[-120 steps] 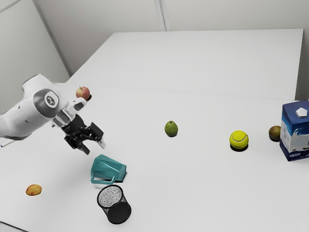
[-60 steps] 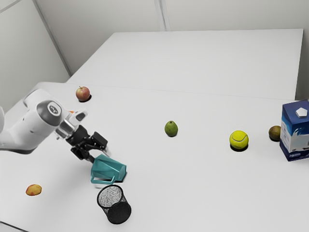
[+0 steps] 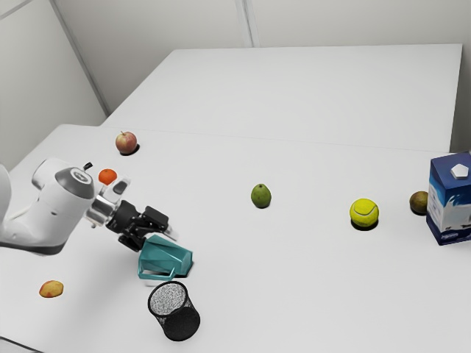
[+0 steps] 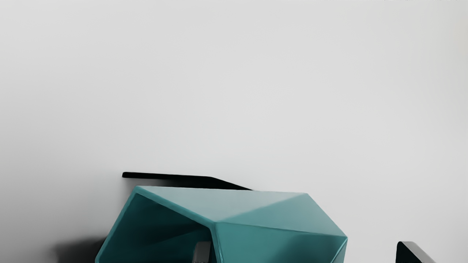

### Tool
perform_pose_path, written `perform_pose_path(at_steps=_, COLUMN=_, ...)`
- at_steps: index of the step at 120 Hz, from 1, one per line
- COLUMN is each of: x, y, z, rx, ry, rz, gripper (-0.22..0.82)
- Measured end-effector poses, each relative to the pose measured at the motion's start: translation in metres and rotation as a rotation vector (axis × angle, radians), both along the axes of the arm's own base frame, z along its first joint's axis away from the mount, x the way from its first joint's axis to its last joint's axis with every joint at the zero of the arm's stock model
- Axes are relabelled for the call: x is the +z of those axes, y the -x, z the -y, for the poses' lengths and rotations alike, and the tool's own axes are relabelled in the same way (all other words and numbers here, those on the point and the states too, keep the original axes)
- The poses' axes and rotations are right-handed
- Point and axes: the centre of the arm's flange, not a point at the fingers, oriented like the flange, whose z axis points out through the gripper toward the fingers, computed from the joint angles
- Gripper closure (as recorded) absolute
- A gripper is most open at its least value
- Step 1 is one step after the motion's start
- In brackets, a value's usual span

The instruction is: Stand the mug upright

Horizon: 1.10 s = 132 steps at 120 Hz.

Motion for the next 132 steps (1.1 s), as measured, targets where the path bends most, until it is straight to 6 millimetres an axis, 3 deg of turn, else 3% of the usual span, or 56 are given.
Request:
perform_pose_path(at_steps=30, x=0.005, y=-0.001, z=0.0, rx=-0.026, ry=0.003, rz=0.057, gripper=0.53)
perform_pose_path(at_steps=44, x=0.007, y=-0.002, z=0.0, rx=-0.041, ry=-0.003, rz=0.077, gripper=0.63)
perform_pose_path(at_steps=67, x=0.028, y=-0.003, z=0.002, rx=-0.068, ry=-0.021, rz=0.142, gripper=0.73)
perform_pose_path(at_steps=89, x=0.048, y=-0.007, z=0.008, rx=-0.113, ry=-0.046, rz=0.196, gripper=0.76)
perform_pose_path(at_steps=117, x=0.079, y=-0.028, z=0.014, rx=-0.204, ry=-0.127, rz=0.24, gripper=0.78)
perform_pose_path(at_steps=132, x=0.111, y=-0.049, z=0.021, rx=-0.303, ry=-0.226, rz=0.251, gripper=0.78)
